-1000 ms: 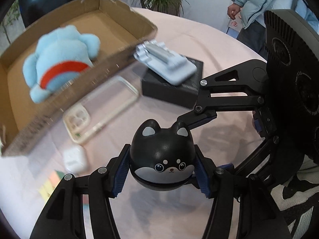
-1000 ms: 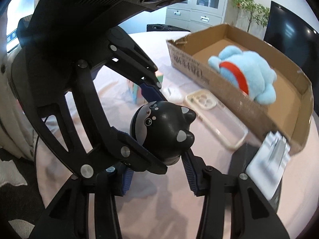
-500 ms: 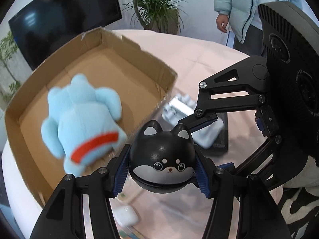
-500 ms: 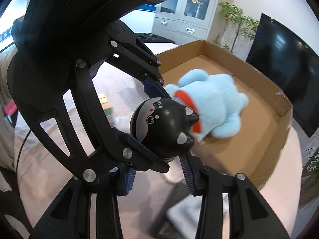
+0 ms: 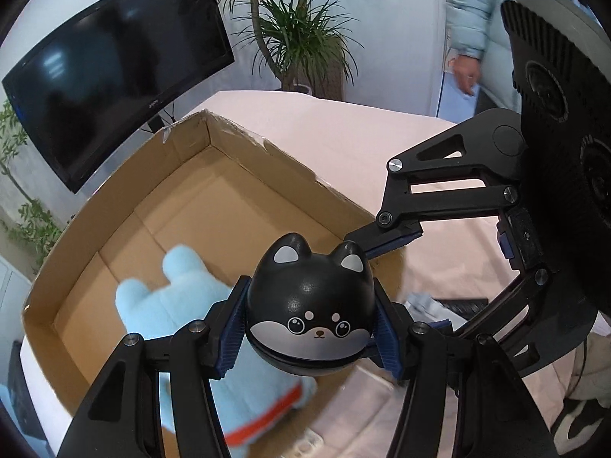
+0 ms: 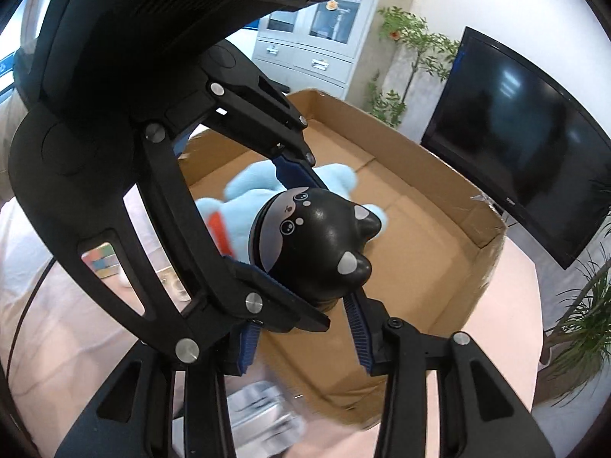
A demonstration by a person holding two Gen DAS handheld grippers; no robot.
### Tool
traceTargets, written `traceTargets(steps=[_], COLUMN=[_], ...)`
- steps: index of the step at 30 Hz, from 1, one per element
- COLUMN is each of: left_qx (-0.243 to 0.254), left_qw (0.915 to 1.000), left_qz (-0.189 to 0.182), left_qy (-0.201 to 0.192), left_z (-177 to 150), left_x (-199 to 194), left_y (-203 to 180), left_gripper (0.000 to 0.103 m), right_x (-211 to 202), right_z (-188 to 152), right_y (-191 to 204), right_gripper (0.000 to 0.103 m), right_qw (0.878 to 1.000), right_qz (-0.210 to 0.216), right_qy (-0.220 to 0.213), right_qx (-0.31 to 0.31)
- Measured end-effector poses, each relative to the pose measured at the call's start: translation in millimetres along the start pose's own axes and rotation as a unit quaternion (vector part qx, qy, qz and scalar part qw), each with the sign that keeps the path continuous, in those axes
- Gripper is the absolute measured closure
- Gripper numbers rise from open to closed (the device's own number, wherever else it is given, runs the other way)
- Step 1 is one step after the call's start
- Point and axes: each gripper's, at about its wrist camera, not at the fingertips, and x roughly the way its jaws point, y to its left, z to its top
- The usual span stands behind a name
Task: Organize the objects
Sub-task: 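Carry the cat figure into the box and open both grippers, then move both grippers to the pastel Rubik's cube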
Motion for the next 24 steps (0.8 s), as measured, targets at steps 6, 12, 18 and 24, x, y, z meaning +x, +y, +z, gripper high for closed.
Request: traceTargets(steps=[6,12,18,24], left_qx=[-0.01,-0.032,-0.05,-0.064], left_qw=[0.9996,0.998,0.9971,0.9969], left_qz=[-0.017,-0.03,-0.018,0.026], left_qy=[0.021,0.046,0.054,0.037], left_z=[-2.4,-16.0,-29.4,-39.9], left_x=[36.2,73.3,86.2,63.3], left_y=[12.6,16.4,11.1,-3.5], left_gripper=[0.046,0.046,0.045,0.033], right_x=[29.0,56.2,72.3,62.0], right_z=[-9.6,-32.3,-47.4,-49.0], right_y=[-16.1,-20.6,-23.6,-16.8], right_gripper=[0.065,0.065,0.065,0.051], right_qw=[0.999,0.998,0.996,0.996], right_qz=[0.008,0.016,0.015,-0.01], right_qy=[0.026,0.057,0.078,0.081], right_qx=[0.017,0.028,0.042,0.042])
